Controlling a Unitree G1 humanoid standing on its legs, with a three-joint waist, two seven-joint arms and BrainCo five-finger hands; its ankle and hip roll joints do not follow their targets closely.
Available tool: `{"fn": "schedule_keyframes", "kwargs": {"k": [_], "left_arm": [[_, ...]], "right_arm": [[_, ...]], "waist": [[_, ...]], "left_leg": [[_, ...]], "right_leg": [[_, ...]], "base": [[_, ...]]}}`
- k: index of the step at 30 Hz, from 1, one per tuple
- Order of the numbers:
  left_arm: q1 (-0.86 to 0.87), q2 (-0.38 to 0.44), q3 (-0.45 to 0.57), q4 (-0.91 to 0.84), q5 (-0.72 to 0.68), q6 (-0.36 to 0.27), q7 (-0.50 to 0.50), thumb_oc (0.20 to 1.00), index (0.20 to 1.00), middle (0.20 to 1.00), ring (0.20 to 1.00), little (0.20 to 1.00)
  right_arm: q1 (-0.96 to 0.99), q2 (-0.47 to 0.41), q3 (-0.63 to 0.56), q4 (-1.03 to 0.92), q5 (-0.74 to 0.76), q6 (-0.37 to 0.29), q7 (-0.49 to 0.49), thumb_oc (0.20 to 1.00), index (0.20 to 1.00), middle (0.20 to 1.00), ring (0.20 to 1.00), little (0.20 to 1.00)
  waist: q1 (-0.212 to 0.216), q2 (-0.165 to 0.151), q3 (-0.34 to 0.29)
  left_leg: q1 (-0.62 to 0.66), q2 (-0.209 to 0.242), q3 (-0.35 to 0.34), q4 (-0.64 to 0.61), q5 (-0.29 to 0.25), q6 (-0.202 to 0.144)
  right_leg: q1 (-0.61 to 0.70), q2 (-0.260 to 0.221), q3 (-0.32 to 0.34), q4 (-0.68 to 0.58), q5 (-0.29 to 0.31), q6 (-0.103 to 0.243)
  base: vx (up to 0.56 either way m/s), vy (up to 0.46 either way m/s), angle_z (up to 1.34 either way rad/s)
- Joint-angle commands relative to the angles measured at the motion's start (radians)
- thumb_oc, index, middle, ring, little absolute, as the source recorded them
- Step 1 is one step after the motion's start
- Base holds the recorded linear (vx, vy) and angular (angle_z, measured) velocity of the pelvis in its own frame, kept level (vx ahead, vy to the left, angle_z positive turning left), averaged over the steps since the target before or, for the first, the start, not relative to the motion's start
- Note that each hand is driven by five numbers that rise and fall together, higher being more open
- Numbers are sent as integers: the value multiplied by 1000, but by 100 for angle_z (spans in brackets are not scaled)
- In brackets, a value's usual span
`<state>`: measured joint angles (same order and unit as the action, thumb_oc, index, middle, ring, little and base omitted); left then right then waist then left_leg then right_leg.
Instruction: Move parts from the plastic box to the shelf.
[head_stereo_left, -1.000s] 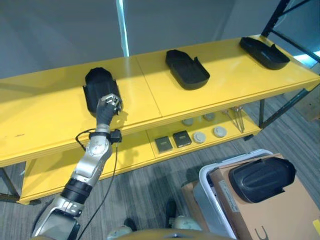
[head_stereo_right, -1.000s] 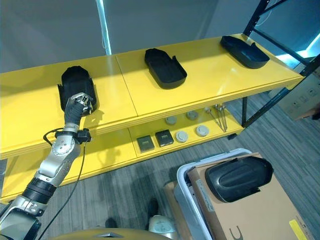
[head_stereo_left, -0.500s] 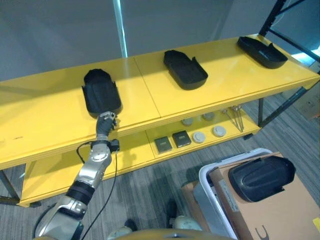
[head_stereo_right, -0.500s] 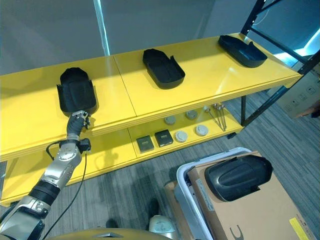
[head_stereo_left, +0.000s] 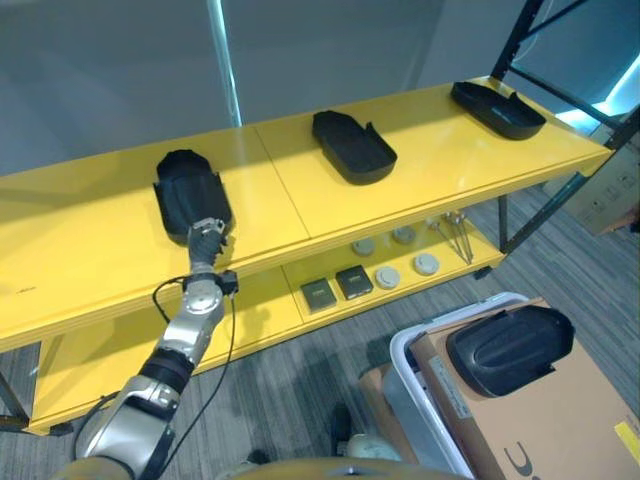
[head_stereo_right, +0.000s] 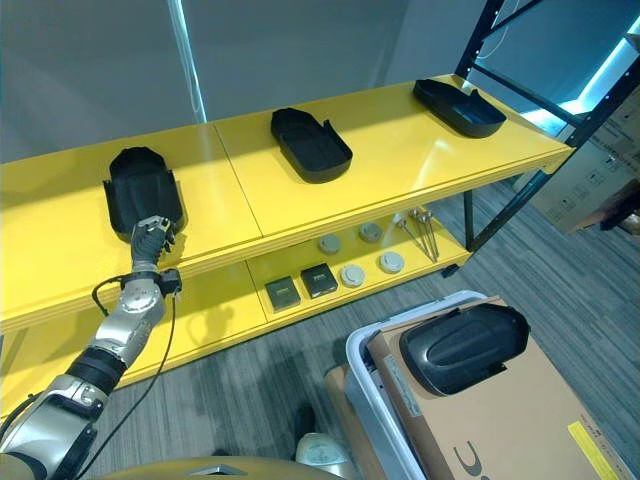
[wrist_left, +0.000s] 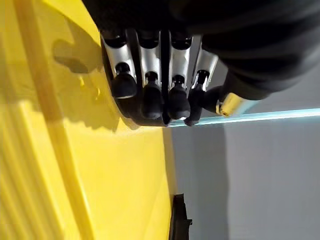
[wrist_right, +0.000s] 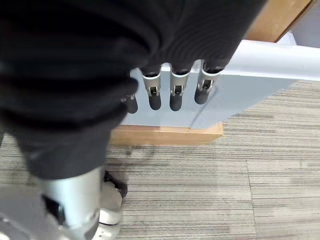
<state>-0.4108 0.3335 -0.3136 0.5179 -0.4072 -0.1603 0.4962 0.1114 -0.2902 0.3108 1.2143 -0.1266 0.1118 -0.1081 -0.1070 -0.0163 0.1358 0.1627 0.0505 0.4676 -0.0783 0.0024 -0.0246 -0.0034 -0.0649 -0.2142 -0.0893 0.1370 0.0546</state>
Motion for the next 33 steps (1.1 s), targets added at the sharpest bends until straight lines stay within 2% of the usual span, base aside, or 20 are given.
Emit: {"fn": "schedule_keyframes", "kwargs": {"k": [1, 9, 18, 26, 33], "left_arm": [[-134, -1, -5, 46, 53, -59, 27, 200, 200, 200, 200, 200], [-145, -17, -3, 127, 61, -43, 61, 200, 200, 200, 200, 200], [-174, -24, 15, 222, 66, -56, 76, 200, 200, 200, 200, 200], [-214, -8, 22, 254, 67, -64, 82, 200, 200, 200, 200, 200], [-229, -10, 10, 253, 74, -40, 90, 200, 200, 200, 200, 200]], "right_arm": [[-23, -52, 34, 70, -41, -15, 14, 1000, 1000, 1000, 1000, 1000], [-34, -54, 27, 97, -52, -31, 15, 1000, 1000, 1000, 1000, 1000], [-45, -59, 34, 112, -56, -38, 14, 1000, 1000, 1000, 1000, 1000], [-55, -64, 35, 133, -62, -50, 13, 1000, 1000, 1000, 1000, 1000], [-62, -69, 29, 151, -64, -72, 14, 1000, 1000, 1000, 1000, 1000]], "waist": [[8, 22, -4], [4, 24, -3], [-3, 28, 3], [-5, 27, 6], [-3, 26, 12]], "left_leg": [[-60, 105, -94, 41, -33, -49], [-65, 105, -95, 47, -34, -50], [-70, 104, -99, 52, -33, -52], [-80, 105, -91, 52, -18, -49], [-83, 105, -98, 55, -19, -49]], "right_leg": [[51, -73, 37, 28, -116, 118], [47, -74, 42, 33, -119, 118], [44, -74, 51, 34, -121, 117], [30, -73, 54, 36, -111, 111], [29, -71, 56, 39, -114, 111]], "base": [[0, 0, 0], [0, 0, 0], [2, 4, 0], [7, 11, -2], [1, 2, 0]]}}
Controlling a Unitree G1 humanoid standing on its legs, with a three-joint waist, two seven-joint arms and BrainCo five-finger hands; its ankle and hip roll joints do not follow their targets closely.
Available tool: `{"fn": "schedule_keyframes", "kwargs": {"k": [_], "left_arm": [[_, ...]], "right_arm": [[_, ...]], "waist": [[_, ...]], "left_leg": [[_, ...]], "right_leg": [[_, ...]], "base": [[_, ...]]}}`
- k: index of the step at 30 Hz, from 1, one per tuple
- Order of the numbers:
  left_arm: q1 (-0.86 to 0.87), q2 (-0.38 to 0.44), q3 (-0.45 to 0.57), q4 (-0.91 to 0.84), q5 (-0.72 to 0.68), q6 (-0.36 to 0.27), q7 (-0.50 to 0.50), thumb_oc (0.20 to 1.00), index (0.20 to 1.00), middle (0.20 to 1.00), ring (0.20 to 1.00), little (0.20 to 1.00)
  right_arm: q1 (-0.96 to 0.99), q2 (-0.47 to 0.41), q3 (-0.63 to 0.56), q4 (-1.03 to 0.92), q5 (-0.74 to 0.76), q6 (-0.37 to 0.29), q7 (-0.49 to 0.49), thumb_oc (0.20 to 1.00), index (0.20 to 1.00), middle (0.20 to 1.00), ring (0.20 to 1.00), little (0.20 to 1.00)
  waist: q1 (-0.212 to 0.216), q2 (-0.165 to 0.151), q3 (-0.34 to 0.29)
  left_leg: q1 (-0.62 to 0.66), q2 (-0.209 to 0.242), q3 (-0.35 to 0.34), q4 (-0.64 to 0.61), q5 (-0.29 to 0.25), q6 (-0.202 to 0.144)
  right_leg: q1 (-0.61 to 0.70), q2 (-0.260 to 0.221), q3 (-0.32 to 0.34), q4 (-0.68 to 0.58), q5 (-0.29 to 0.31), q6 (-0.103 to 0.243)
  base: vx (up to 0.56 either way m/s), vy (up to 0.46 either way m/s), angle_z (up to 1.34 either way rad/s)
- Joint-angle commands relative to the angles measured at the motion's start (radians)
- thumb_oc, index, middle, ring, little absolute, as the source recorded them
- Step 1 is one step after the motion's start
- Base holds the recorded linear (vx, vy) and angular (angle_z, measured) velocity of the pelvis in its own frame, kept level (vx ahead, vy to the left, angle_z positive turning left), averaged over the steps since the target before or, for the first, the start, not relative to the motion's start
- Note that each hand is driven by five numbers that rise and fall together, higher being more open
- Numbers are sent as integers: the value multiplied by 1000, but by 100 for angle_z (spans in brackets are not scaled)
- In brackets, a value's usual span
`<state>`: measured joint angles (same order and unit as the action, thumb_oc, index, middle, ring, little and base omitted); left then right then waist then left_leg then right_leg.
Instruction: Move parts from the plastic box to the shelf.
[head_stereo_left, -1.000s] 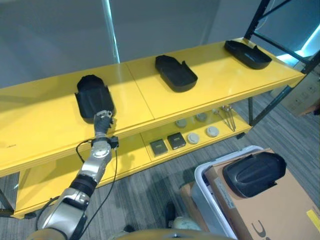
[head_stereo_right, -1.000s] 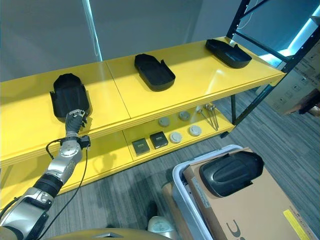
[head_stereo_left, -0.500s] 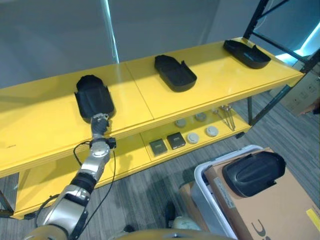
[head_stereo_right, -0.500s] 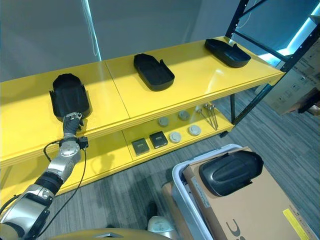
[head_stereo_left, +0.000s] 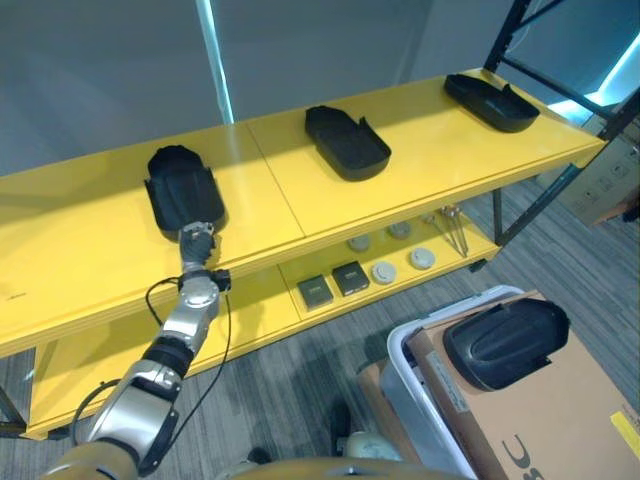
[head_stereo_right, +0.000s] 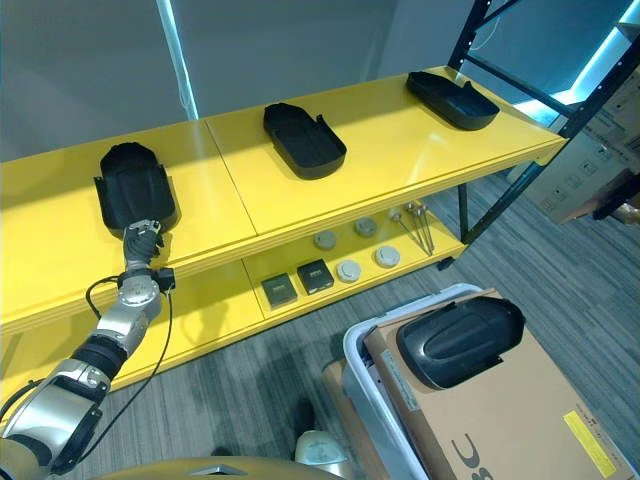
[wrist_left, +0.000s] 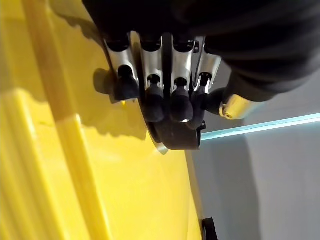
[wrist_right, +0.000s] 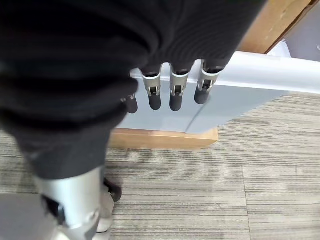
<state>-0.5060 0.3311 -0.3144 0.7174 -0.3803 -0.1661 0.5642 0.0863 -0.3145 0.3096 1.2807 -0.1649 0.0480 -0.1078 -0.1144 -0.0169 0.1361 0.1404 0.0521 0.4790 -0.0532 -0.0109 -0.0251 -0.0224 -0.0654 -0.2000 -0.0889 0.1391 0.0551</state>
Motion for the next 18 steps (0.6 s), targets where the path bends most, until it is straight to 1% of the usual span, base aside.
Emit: {"fn": "schedule_keyframes", "kwargs": {"k": [1, 10, 11, 12, 13, 14, 18], "left_arm": [[-134, -8, 11, 57, 46, -34, 22, 200, 200, 200, 200, 200], [-161, -4, 12, 111, 27, -12, 29, 200, 200, 200, 200, 200], [-166, -2, 13, 123, 24, -8, 28, 200, 200, 200, 200, 200], [-167, -2, 13, 125, 24, -5, 29, 200, 200, 200, 200, 200], [-173, -1, 20, 134, 27, 8, 28, 200, 200, 200, 200, 200], [-178, 0, 32, 136, 30, 19, 30, 200, 200, 200, 200, 200], [-186, 15, 40, 138, 25, 27, 10, 200, 200, 200, 200, 200]], "right_arm": [[-38, -45, 30, 85, -27, -8, 15, 1000, 1000, 1000, 1000, 1000], [-37, -44, 39, 92, -39, -8, 17, 1000, 1000, 1000, 1000, 1000], [-31, -43, 43, 94, -38, -8, 14, 1000, 1000, 1000, 1000, 1000], [-29, -42, 45, 94, -36, -8, 12, 1000, 1000, 1000, 1000, 1000], [-20, -34, 57, 75, -33, 12, 6, 1000, 1000, 1000, 1000, 1000], [-13, -26, 72, 36, -27, 52, 3, 1000, 1000, 1000, 1000, 1000], [-10, -23, 75, 4, -31, 84, 11, 1000, 1000, 1000, 1000, 1000]], "waist": [[4, 27, 11], [-6, 24, 10], [-12, 26, 11], [-13, 26, 11], [-20, 24, 8], [-27, 21, 4], [-29, 19, -2]], "left_leg": [[-61, 104, -110, 30, -6, -48], [-52, 106, -105, 27, -6, -51], [-35, 102, -116, 23, -23, -54], [-33, 102, -116, 22, -23, -53], [-25, 101, -113, 18, -22, -54], [-23, 103, -109, 16, -19, -56], [-25, 104, -109, 16, -19, -56]], "right_leg": [[48, -70, 42, 39, -116, 110], [53, -69, 47, 40, -120, 112], [69, -71, 45, 40, -133, 120], [72, -70, 44, 40, -134, 120], [78, -70, 43, 38, -135, 120], [77, -71, 43, 39, -134, 121], [72, -69, 45, 40, -134, 121]], "base": [[0, 0, 0], [13, 2, 0], [88, 24, 0], [118, 22, 1], [73, -5, 2], [66, -6, 1], [-3, -14, -1]]}}
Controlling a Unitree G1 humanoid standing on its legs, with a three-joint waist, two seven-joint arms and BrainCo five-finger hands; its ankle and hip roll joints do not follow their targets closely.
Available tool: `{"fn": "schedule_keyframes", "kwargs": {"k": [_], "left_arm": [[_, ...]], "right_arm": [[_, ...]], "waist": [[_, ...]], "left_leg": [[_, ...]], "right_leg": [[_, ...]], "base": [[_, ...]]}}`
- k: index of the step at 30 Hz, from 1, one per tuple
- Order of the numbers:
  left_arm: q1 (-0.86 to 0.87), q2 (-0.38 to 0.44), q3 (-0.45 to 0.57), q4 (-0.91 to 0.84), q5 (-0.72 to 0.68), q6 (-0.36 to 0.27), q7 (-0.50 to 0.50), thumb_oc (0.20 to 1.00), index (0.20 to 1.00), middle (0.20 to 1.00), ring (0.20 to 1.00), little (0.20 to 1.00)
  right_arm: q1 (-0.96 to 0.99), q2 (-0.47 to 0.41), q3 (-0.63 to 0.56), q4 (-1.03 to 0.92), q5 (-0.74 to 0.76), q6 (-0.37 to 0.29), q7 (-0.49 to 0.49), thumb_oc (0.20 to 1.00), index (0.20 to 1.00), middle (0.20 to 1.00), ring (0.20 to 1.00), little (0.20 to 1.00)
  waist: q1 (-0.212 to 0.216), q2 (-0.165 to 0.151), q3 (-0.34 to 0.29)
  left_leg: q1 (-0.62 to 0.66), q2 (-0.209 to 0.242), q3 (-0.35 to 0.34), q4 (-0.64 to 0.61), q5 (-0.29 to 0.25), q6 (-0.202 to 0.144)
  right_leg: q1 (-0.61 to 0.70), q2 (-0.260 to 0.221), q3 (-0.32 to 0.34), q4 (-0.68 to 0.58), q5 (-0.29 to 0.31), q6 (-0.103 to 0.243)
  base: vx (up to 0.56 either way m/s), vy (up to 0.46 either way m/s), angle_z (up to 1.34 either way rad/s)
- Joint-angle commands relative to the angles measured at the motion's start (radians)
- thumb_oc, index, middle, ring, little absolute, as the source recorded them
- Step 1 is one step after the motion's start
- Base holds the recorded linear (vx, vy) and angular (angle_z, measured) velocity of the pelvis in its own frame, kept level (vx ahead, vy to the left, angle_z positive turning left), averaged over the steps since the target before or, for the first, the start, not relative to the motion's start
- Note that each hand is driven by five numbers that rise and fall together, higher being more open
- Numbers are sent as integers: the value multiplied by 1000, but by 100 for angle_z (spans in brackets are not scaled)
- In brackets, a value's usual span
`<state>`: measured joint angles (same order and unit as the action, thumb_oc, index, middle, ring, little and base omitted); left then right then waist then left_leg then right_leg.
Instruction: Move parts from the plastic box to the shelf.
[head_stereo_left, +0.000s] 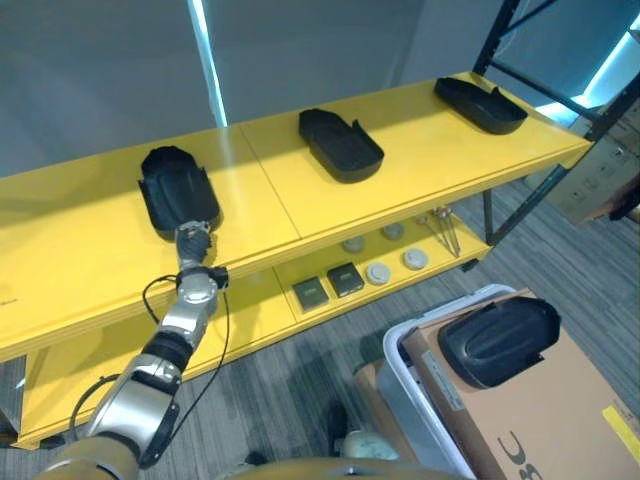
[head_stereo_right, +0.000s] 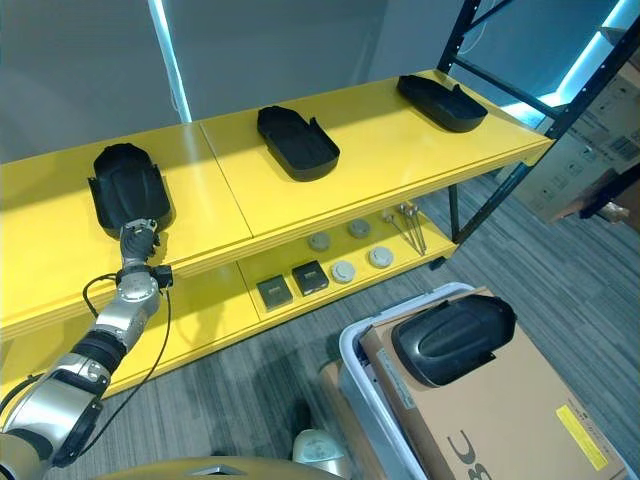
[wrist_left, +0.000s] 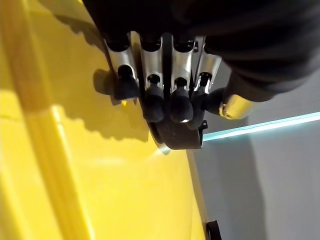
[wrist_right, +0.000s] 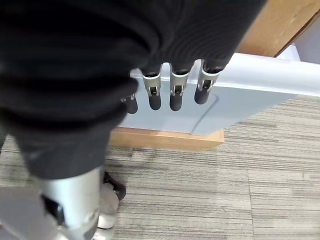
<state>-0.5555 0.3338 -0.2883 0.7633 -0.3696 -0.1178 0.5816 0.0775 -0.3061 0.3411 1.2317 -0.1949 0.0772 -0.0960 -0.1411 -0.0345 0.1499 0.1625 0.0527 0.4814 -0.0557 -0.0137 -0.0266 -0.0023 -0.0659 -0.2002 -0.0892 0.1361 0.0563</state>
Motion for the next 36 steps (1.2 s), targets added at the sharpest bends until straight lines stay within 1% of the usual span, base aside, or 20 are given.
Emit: {"fn": "schedule_keyframes", "kwargs": {"k": [1, 3, 7, 9, 13, 14, 15, 16, 18, 19, 21, 23, 26, 27, 28, 30, 31, 32, 35, 36], "left_arm": [[-139, 22, 15, 94, 12, -21, -22, 200, 200, 200, 200, 200], [-139, 24, 15, 94, 9, -21, -28, 200, 200, 200, 200, 200], [-131, 26, 9, 94, -22, -65, -61, 200, 200, 200, 200, 200], [-109, 10, 4, 44, -51, -127, -110, 200, 200, 200, 200, 200], [-67, -9, -24, -54, -46, -150, -161, 200, 200, 200, 200, 200], [-48, -12, -38, -100, -56, -145, -174, 319, 319, 319, 319, 319], [-35, -15, -46, -131, -59, -140, -185, 520, 520, 520, 520, 520], [1, -22, -63, -212, -64, -133, -225, 1000, 1000, 1000, 1000, 1000], [22, -23, -68, -258, -67, -125, -253, 1000, 1000, 1000, 1000, 1000], [59, -21, -78, -346, -65, -109, -306, 1000, 1000, 1000, 1000, 1000], [80, -17, -82, -398, -70, -99, -342, 1000, 1000, 1000, 1000, 1000], [130, -1, -89, -534, -93, -56, -417, 1000, 1000, 1000, 1000, 1000], [183, 19, -96, -665, -113, -34, -529, 1000, 1000, 1000, 1000, 1000], [215, 34, -93, -746, -146, -3, -582, 1000, 1000, 1000, 1000, 1000], [218, 35, -92, -752, -149, -1, -587, 1000, 1000, 1000, 1000, 1000], [271, 65, -83, -841, -184, 46, -665, 1000, 1000, 1000, 1000, 1000], [295, 80, -80, -850, -176, 54, -695, 1000, 1000, 1000, 1000, 1000], [339, 104, -83, -860, -178, 82, -731, 1000, 1000, 1000, 1000, 1000], [411, 127, -78, -849, -224, 120, -777, 1000, 1000, 1000, 1000, 1000], [411, 127, -78, -849, -224, 120, -777, 1000, 1000, 1000, 1000, 1000]], "right_arm": [[-2, -28, 44, 44, 0, 63, 1, 1000, 1000, 1000, 1000, 1000], [-1, -27, 44, 42, 1, 65, 1, 1000, 1000, 1000, 1000, 1000], [-3, -24, 47, 33, 19, 76, 9, 1000, 1000, 1000, 1000, 1000], [-7, -18, 43, 31, 30, 78, 13, 1000, 1000, 1000, 1000, 1000], [-9, -15, 28, 30, 32, 79, 15, 1000, 1000, 1000, 1000, 1000], [-10, -15, 23, 28, 38, 80, 15, 1000, 1000, 1000, 1000, 1000], [-11, -16, 20, 28, 41, 79, 16, 1000, 1000, 1000, 1000, 1000], [-18, -15, 9, 28, 42, 79, 21, 1000, 1000, 1000, 1000, 1000], [-21, -14, 4, 27, 45, 81, 24, 1000, 1000, 1000, 1000, 1000], [-29, -13, -3, 25, 53, 87, 27, 1000, 1000, 1000, 1000, 1000], [-35, -13, -9, 25, 57, 89, 29, 1000, 1000, 1000, 1000, 1000], [-46, -14, -19, 25, 74, 94, 31, 1000, 1000, 1000, 1000, 1000], [-64, -17, -29, 29, 93, 105, 34, 1000, 1000, 1000, 1000, 1000], [-74, -20, -35, 29, 103, 112, 38, 1000, 1000, 1000, 1000, 1000], [-75, -20, -35, 30, 104, 112, 38, 1000, 1000, 1000, 1000, 1000], [-89, -26, -47, 33, 118, 123, 36, 1000, 1000, 1000, 1000, 1000], [-96, -28, -50, 35, 127, 129, 36, 1000, 1000, 1000, 1000, 1000], [-104, -33, -60, 40, 143, 136, 38, 1000, 1000, 1000, 1000, 1000], [-110, -38, -71, 42, 156, 145, 47, 1000, 1000, 1000, 1000, 1000], [-110, -38, -71, 42, 156, 145, 47, 1000, 1000, 1000, 1000, 1000]], "waist": [[4, 33, -19], [5, 32, -19], [17, 28, -25], [36, 25, -31], [55, 23, -36], [63, 22, -38], [67, 21, -39], [83, 19, -41], [91, 18, -42], [107, 17, -44], [118, 16, -45], [142, 16, -46], [172, 18, -49], [188, 18, -54], [189, 18, -55], [212, 22, -57], [221, 22, -59], [235, 24, -62], [250, 26, -64], [250, 26, -64]], "left_leg": [[-58, 106, -103, 21, -2, -49], [-59, 106, -104, 21, -3, -49], [-59, 107, -110, 23, -5, -48], [-58, 105, -118, 22, -9, -45], [-52, 104, -126, 14, -9, -45], [-51, 103, -130, 12, -9, -45], [-50, 102, -132, 10, -9, -45], [-49, 101, -138, 8, -8, -44], [-48, 99, -142, 5, -8, -43], [-46, 97, -148, 3, -8, -43], [-46, 95, -152, 1, -8, -42], [-45, 90, -162, -2, -7, -42], [-44, 85, -174, -8, -4, -41], [-47, 82, -180, -11, 0, -41], [-48, 82, -180, -12, 0, -41], [-43, 77, -188, -19, 6, -41], [-43, 76, -191, -22, 8, -42], [-45, 74, -195, -23, 12, -42], [-46, 71, -200, -22, 14, -42], [-46, 71, -200, -22, 14, -42]], "right_leg": [[41, -66, 45, 41, -119, 112], [41, -66, 44, 41, -120, 112], [48, -66, 38, 39, -122, 112], [56, -69, 28, 36, -122, 113], [66, -71, 14, 32, -123, 113], [70, -72, 9, 29, -123, 113], [73, -72, 6, 28, -122, 113], [77, -74, -3, 27, -121, 112], [81, -75, -8, 25, -121, 112], [86, -76, -18, 22, -119, 110], [89, -77, -25, 20, -117, 109], [99, -78, -39, 13, -113, 108], [109, -81, -55, 6, -105, 106], [110, -84, -67, 4, -102, 107], [110, -85, -68, 3, -101, 107], [118, -89, -86, 2, -96, 109], [118, -92, -93, 2, -93, 111], [118, -94, -103, 2, -87, 112], [119, -96, -111, 2, -83, 113], [119, -96, -111, 2, -83, 113]], "base": [[-48, -49, -1], [-24, -23, -1], [0, 0, 0], [-48, -19, 2], [-48, 5, 5], [-40, 5, 6], [-75, 9, 9], [-70, 9, 10], [-67, 10, 8], [-62, 12, 7], [-69, 11, 12], [-83, 16, 12], [-101, 21, 17], [-89, 17, 23], [-103, 16, 19], [-106, 10, 11], [-114, -6, 30], [-81, -13, 25], [-49, -30, 12], [-51, -84, 20]]}}
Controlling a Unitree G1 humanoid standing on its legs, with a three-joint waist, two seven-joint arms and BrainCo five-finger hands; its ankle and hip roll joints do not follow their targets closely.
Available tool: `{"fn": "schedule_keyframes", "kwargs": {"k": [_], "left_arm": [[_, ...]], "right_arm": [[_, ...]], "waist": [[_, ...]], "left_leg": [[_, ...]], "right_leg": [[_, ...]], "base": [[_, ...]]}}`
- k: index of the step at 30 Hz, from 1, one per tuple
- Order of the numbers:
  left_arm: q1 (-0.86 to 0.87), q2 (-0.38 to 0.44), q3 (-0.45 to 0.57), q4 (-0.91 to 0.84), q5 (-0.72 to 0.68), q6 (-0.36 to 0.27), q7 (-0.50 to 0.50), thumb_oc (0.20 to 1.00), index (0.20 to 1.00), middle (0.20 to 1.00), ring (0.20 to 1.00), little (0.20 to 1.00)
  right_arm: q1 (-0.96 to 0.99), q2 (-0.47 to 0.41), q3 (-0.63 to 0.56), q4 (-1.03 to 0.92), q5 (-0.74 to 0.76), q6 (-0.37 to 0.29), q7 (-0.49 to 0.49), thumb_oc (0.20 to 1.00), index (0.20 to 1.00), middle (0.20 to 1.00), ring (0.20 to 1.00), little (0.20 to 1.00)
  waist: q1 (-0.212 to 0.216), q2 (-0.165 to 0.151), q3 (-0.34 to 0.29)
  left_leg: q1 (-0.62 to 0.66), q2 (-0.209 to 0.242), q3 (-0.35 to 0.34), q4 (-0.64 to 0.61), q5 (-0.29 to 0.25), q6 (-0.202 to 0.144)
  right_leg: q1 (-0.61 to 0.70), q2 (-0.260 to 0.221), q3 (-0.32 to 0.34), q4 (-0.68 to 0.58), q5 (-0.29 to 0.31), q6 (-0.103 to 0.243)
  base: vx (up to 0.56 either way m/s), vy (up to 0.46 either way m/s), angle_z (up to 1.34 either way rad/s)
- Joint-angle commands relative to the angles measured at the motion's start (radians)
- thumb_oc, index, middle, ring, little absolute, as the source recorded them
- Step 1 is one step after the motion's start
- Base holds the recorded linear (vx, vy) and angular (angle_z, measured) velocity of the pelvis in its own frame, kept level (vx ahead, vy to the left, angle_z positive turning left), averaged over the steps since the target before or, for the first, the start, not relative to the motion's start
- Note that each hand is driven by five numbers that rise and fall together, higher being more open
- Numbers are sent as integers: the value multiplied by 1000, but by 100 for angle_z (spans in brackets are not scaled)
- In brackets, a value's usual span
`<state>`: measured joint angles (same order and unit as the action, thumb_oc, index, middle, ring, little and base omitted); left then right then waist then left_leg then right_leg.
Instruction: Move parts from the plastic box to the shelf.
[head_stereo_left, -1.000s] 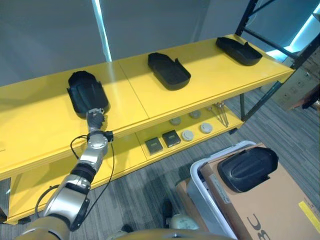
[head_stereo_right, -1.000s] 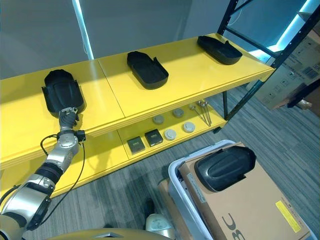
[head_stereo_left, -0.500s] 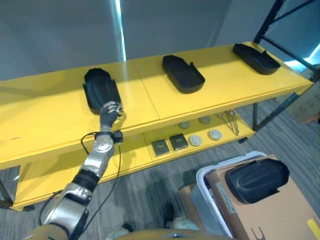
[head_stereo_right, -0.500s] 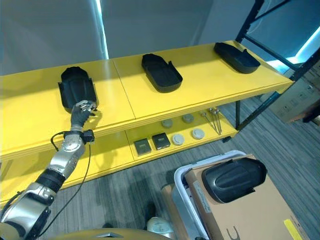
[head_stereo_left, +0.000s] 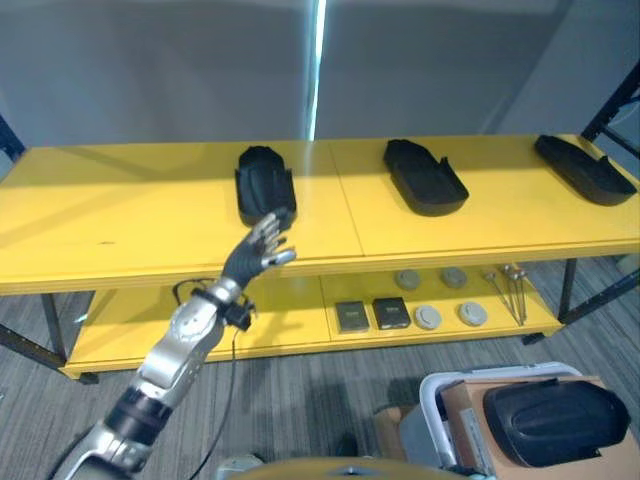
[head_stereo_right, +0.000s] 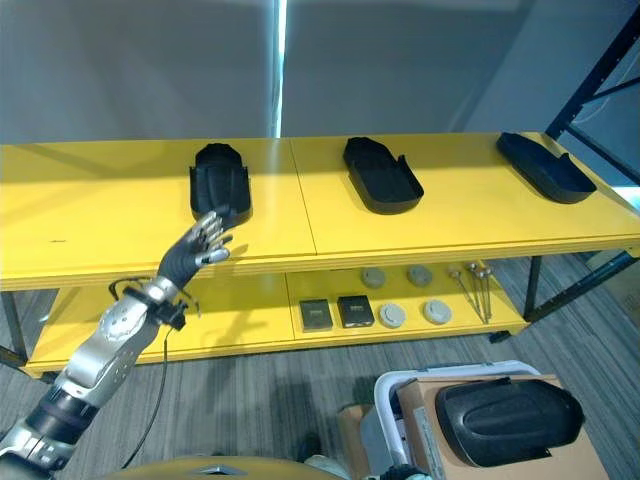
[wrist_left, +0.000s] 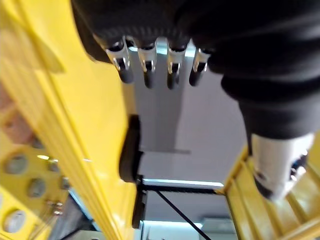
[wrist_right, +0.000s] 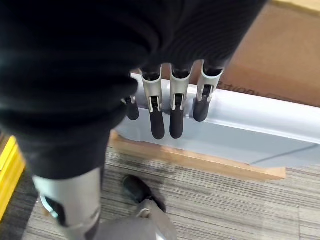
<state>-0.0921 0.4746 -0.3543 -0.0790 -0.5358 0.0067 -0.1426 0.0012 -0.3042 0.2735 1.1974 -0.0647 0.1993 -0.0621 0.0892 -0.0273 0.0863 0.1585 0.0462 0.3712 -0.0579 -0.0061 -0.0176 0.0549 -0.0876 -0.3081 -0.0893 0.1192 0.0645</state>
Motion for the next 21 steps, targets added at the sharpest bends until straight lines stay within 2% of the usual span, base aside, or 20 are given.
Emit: {"fn": "schedule_keyframes", "kwargs": {"k": [1, 3, 8, 12, 13, 15, 16, 17, 19, 20, 21], "left_arm": [[-1, 3, -3, 2, -42, -15, -108, 1000, 1000, 1000, 1000, 1000], [33, 15, 1, -3, -32, -45, -138, 1000, 1000, 1000, 1000, 1000], [47, 20, 18, -52, -86, -64, -141, 1000, 1000, 1000, 1000, 1000], [58, -3, 32, -110, -126, -38, -139, 1000, 1000, 1000, 1000, 1000], [72, -14, 43, -121, -107, -40, -121, 1000, 1000, 1000, 1000, 1000], [71, -15, 48, -126, -90, -41, -124, 1000, 1000, 1000, 1000, 1000], [65, -16, 49, -126, -89, -38, -123, 1000, 1000, 1000, 1000, 1000], [45, -15, 44, -119, -90, -27, -109, 1000, 1000, 1000, 1000, 1000], [36, -13, 40, -117, -90, -24, -108, 1000, 1000, 1000, 1000, 1000], [7, -1, 28, -94, -83, -12, -97, 1000, 1000, 1000, 1000, 1000], [-6, 6, 22, -78, -77, -16, -91, 1000, 1000, 1000, 1000, 1000]], "right_arm": [[-33, -39, -10, 77, 47, 28, 14, 1000, 1000, 1000, 1000, 1000], [-37, -36, -11, 77, 73, 41, 15, 1000, 1000, 1000, 1000, 1000], [-38, -31, -2, 93, 109, 53, 2, 1000, 1000, 1000, 1000, 1000], [-84, -58, 7, 99, 160, 81, -25, 1000, 1000, 1000, 1000, 1000], [-117, -74, 22, 101, 157, 89, -15, 1000, 1000, 1000, 1000, 1000], [-135, -87, 28, 103, 172, 96, -13, 1000, 1000, 1000, 1000, 1000], [-138, -92, 27, 102, 186, 100, -16, 1000, 1000, 1000, 1000, 1000], [-136, -96, 13, 100, 180, 104, -10, 1000, 1000, 1000, 1000, 1000], [-134, -96, 4, 100, 187, 110, -14, 1000, 1000, 1000, 1000, 1000], [-116, -92, -21, 101, 175, 111, -6, 1000, 1000, 1000, 1000, 1000], [-103, -91, -34, 99, 158, 102, 4, 1000, 1000, 1000, 1000, 1000]], "waist": [[30, 20, -1], [35, 22, 0], [40, 21, 4], [84, 8, 12], [116, 9, 11], [128, 13, 9], [129, 15, 9], [114, 16, 7], [108, 17, 9], [77, 23, 15], [58, 27, 22]], "left_leg": [[-42, 77, -94, -20, 7, -50], [-43, 79, -94, -15, 7, -49], [-72, 84, -114, 64, -14, -54], [-155, 46, -317, 214, -62, -48], [-186, 5, -430, 275, -69, -37], [-198, -21, -473, 305, -80, -28], [-199, -33, -481, 313, -93, -22], [-186, -51, -473, 304, -140, -5], [-176, -55, -465, 297, -159, 2], [-150, -66, -438, 280, -199, 22], [-145, -77, -427, 283, -208, 32]], "right_leg": [[64, -73, -10, 2, -67, 103], [64, -68, -10, 2, -68, 97], [58, -54, 12, 2, -71, 79], [37, -47, 108, 2, -69, 60], [22, -42, 176, 2, -73, 55], [10, -44, 221, 2, -72, 58], [5, -49, 239, 2, -69, 63], [-6, -71, 269, 2, -55, 82], [-10, -81, 281, 2, -48, 90], [-40, -117, 310, 2, -25, 122], [-59, -131, 322, 2, -16, 136]], "base": [[-58, -110, 21], [-57, -105, 10], [-48, -67, 2], [-99, 35, -34], [-147, 158, -152], [-152, 209, -199], [-172, 288, -174], [-109, 199, -142], [-124, 226, -109], [-229, 347, -106], [-226, 317, -99]]}}
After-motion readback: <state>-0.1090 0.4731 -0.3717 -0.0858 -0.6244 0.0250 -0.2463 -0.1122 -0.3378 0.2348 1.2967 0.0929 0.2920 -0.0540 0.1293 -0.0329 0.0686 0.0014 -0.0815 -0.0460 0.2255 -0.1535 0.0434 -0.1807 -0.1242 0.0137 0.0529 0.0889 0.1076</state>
